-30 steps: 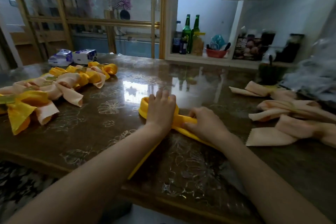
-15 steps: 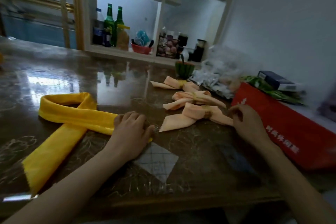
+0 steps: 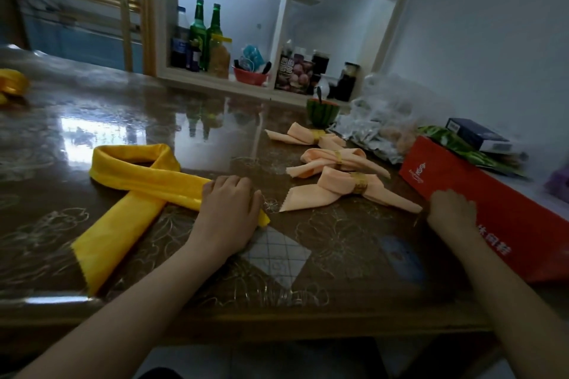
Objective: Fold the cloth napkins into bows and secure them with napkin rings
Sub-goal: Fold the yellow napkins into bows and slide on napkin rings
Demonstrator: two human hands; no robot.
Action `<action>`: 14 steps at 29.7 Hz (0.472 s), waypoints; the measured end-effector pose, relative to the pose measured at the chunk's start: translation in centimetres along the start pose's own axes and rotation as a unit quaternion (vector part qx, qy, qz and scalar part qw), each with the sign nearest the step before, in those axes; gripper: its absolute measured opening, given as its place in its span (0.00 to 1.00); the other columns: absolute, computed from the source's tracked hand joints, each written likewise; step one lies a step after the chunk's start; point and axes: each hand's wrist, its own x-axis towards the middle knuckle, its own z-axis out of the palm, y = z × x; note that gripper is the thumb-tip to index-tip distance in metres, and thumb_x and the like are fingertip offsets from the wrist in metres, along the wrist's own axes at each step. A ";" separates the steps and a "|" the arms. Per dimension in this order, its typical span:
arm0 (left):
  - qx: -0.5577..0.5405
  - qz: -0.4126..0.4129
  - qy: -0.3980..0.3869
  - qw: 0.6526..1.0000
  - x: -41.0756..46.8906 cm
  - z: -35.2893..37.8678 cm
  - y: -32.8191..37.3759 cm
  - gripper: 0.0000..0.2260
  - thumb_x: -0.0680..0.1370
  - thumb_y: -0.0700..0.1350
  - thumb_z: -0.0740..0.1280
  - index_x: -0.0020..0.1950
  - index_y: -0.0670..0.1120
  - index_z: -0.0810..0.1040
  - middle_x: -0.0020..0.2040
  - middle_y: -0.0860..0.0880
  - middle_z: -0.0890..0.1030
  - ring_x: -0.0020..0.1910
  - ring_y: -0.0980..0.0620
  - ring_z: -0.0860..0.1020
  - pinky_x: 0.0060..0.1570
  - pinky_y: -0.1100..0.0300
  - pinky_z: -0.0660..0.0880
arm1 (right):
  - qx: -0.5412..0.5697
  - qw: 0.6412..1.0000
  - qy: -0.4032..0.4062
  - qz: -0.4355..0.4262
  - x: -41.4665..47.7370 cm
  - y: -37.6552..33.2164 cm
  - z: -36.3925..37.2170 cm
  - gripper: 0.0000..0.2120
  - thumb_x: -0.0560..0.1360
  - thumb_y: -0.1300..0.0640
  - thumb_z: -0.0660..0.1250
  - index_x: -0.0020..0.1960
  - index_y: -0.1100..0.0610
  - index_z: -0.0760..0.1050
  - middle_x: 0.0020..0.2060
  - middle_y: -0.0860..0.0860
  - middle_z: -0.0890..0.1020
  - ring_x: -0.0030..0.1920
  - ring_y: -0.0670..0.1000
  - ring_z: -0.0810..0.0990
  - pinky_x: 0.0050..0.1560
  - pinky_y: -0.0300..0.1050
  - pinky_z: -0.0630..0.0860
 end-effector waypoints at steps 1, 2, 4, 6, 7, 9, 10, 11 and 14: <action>-0.014 0.006 0.005 1.000 -0.1 -0.2 0.0 0.12 0.80 0.45 0.55 0.58 0.45 0.75 0.60 0.47 0.76 0.62 0.48 0.70 0.63 0.55 0.60 | 0.012 1.000 0.009 0.001 -0.2 0.0 -0.6 0.10 0.75 0.58 0.62 0.55 0.57 0.77 0.54 0.57 0.77 0.57 0.58 0.75 0.57 0.50 0.69; -0.031 0.015 0.008 0.999 -0.1 -0.4 0.0 0.12 0.80 0.41 0.56 0.60 0.45 0.74 0.61 0.47 0.75 0.63 0.48 0.69 0.64 0.56 0.59 | 0.037 0.999 0.039 -0.006 -0.6 -0.1 -1.5 0.08 0.74 0.59 0.63 0.51 0.57 0.79 0.51 0.57 0.79 0.53 0.58 0.76 0.53 0.50 0.71; -0.042 0.034 0.004 0.999 0.0 -1.4 -0.8 0.18 0.77 0.35 0.57 0.66 0.46 0.71 0.65 0.47 0.73 0.67 0.49 0.67 0.67 0.57 0.56 | 0.147 0.975 0.148 -0.076 -1.9 -1.7 -3.7 0.06 0.73 0.60 0.66 0.47 0.58 0.81 0.44 0.56 0.80 0.45 0.58 0.77 0.45 0.48 0.73; -0.010 0.040 -0.051 0.998 0.6 -2.9 -1.8 0.24 0.76 0.34 0.58 0.71 0.49 0.65 0.71 0.49 0.67 0.71 0.49 0.62 0.68 0.58 0.55 | 0.317 0.918 0.161 -0.177 -4.6 -4.7 -6.5 0.04 0.73 0.59 0.69 0.47 0.58 0.80 0.43 0.52 0.78 0.44 0.52 0.75 0.42 0.45 0.71; 0.010 0.025 -0.095 0.995 1.0 -3.7 -2.4 0.27 0.76 0.34 0.59 0.73 0.50 0.62 0.73 0.49 0.64 0.72 0.49 0.60 0.69 0.57 0.55 | 0.383 0.886 0.116 -0.234 -6.0 -6.8 -7.8 0.04 0.73 0.59 0.69 0.48 0.55 0.79 0.44 0.50 0.77 0.44 0.49 0.75 0.41 0.42 0.70; 0.058 -0.003 -0.193 0.979 2.1 -4.9 -3.5 0.28 0.77 0.37 0.60 0.75 0.51 0.57 0.75 0.49 0.60 0.74 0.49 0.57 0.71 0.55 0.53 | 0.452 0.829 -0.008 -0.329 -8.4 -11.3 -9.3 0.04 0.73 0.58 0.69 0.48 0.53 0.77 0.42 0.47 0.76 0.42 0.44 0.74 0.40 0.35 0.70; 0.083 -0.009 -0.236 0.968 2.5 -5.3 -3.9 0.28 0.78 0.39 0.60 0.76 0.50 0.56 0.75 0.49 0.59 0.74 0.48 0.57 0.72 0.54 0.51 | 0.474 0.800 -0.058 -0.363 -9.0 -13.6 -9.8 0.04 0.73 0.58 0.70 0.47 0.54 0.77 0.40 0.47 0.77 0.41 0.44 0.74 0.39 0.34 0.71; 0.104 -0.016 -0.264 0.959 2.9 -5.3 -4.2 0.27 0.78 0.42 0.60 0.76 0.50 0.56 0.75 0.48 0.59 0.74 0.48 0.57 0.72 0.52 0.50 | 0.494 0.773 -0.097 -0.386 -9.4 -15.7 -10.2 0.03 0.73 0.59 0.70 0.46 0.55 0.77 0.39 0.49 0.77 0.40 0.46 0.75 0.40 0.34 0.72; 0.100 -0.023 -0.239 0.966 3.4 -4.6 -5.5 0.23 0.79 0.46 0.61 0.73 0.51 0.61 0.73 0.48 0.65 0.72 0.48 0.62 0.72 0.49 0.54 | 0.494 0.725 -0.197 -0.437 -9.3 -20.6 -11.1 0.05 0.73 0.59 0.69 0.49 0.59 0.80 0.40 0.52 0.79 0.40 0.46 0.76 0.40 0.35 0.73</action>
